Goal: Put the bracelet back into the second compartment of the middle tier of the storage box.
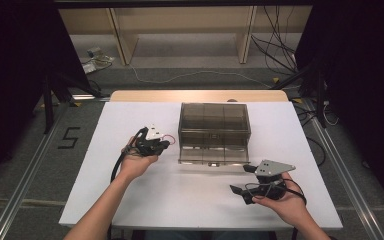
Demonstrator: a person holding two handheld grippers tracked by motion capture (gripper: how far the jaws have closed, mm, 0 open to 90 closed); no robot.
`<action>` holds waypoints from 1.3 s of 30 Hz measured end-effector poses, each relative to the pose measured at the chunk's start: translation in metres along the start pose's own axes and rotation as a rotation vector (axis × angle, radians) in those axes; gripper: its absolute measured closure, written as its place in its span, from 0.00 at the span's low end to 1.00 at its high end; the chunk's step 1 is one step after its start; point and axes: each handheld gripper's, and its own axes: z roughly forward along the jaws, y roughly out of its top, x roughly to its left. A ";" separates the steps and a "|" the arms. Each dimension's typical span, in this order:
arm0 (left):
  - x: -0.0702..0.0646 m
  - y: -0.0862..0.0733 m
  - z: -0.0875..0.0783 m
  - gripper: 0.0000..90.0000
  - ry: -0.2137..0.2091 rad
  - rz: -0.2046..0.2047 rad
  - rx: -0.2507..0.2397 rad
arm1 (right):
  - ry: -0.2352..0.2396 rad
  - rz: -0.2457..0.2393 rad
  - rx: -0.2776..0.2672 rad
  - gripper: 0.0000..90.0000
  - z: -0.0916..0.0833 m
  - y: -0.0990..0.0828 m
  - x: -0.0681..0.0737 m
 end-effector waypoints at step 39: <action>-0.005 0.002 -0.027 0.98 0.006 -0.002 -0.069 | 0.022 0.010 0.006 0.18 0.001 0.000 0.000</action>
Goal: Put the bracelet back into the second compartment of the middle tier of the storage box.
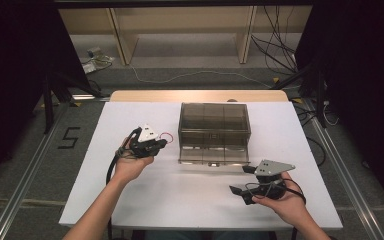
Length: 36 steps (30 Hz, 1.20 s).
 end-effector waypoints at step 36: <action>-0.019 0.009 -0.015 0.98 -0.028 0.009 -0.074 | 0.002 -0.002 0.001 0.18 -0.002 0.000 0.001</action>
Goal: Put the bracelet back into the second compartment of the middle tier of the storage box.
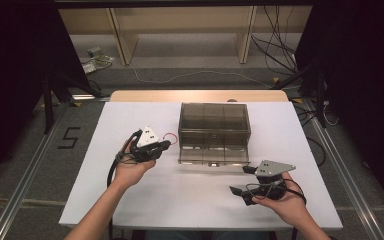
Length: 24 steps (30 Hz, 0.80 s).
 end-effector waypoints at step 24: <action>-0.011 0.009 -0.001 0.98 -0.018 0.002 -0.029 | -0.005 0.006 0.000 0.18 -0.001 0.000 -0.001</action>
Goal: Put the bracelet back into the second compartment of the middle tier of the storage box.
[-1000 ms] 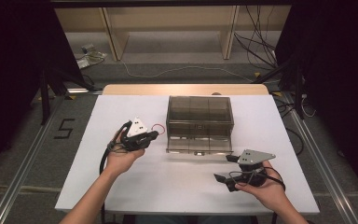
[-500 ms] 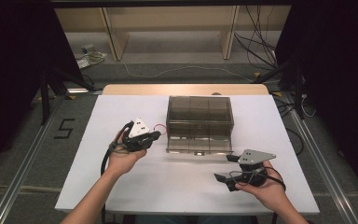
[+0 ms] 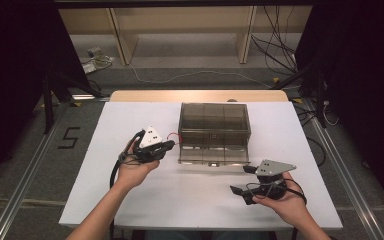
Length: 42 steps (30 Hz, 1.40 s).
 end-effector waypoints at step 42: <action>-0.021 0.014 0.008 0.98 -0.041 0.016 -0.011 | -0.002 -0.001 -0.006 0.18 0.000 0.000 -0.001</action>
